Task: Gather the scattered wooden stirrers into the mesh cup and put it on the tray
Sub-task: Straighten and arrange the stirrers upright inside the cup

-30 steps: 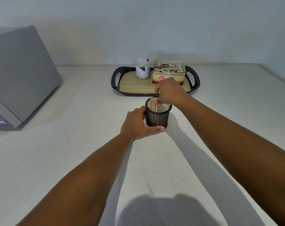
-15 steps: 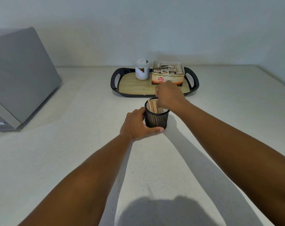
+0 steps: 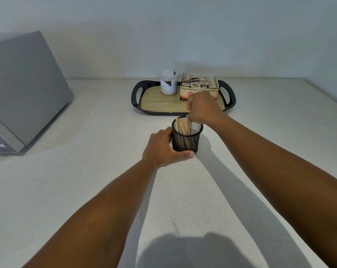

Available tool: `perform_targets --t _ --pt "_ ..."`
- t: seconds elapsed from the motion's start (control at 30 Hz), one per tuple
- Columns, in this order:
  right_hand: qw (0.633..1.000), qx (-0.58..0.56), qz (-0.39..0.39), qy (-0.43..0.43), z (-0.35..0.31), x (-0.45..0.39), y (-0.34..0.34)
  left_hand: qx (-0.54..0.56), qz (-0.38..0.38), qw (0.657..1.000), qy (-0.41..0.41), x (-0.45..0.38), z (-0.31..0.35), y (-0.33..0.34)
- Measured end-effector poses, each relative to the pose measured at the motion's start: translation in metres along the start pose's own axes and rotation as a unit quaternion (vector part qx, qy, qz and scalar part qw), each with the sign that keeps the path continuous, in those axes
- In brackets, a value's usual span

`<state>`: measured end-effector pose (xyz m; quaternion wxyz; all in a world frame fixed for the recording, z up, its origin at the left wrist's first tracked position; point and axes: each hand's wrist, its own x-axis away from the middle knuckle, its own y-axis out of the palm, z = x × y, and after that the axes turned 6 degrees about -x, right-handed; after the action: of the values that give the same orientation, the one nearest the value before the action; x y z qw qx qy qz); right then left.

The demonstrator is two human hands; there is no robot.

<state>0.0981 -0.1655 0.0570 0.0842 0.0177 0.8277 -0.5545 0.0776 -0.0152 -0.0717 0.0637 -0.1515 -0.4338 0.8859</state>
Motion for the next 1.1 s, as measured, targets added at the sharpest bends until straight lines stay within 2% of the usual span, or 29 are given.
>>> perform_targets --t 0.13,0.23,0.3,0.43,0.6,0.8,0.9,1.1 --pt "0.996 -0.077 -0.045 0.005 -0.001 0.003 0.003 0.006 -0.002 1.0 0.0 0.001 0.001 -0.001" --pt "0.994 -0.103 -0.024 0.007 0.002 0.003 -0.001 0.003 -0.001 1.0 -0.002 0.0 -0.001 0.001" --pt "0.998 -0.061 -0.009 0.013 0.003 0.001 -0.003 -0.003 -0.003 1.0 -0.004 0.0 -0.001 0.001" --pt "0.996 0.067 -0.06 0.025 -0.003 0.004 0.0 0.002 0.0 1.0 0.0 0.001 0.0 0.0" --pt "0.996 0.048 -0.077 0.015 -0.004 0.007 0.013 0.015 0.005 1.0 0.005 0.0 0.0 0.0" --pt "0.995 -0.053 -0.062 0.066 0.001 0.007 0.014 0.009 0.006 1.0 0.005 0.0 -0.001 0.001" --pt "0.993 -0.068 -0.051 0.081 -0.001 0.007 0.016 0.01 0.009 1.0 0.005 0.0 0.0 0.0" --pt "0.985 -0.112 0.033 0.124 -0.001 0.007 0.029 0.015 0.009 1.0 0.0 0.001 0.0 0.001"
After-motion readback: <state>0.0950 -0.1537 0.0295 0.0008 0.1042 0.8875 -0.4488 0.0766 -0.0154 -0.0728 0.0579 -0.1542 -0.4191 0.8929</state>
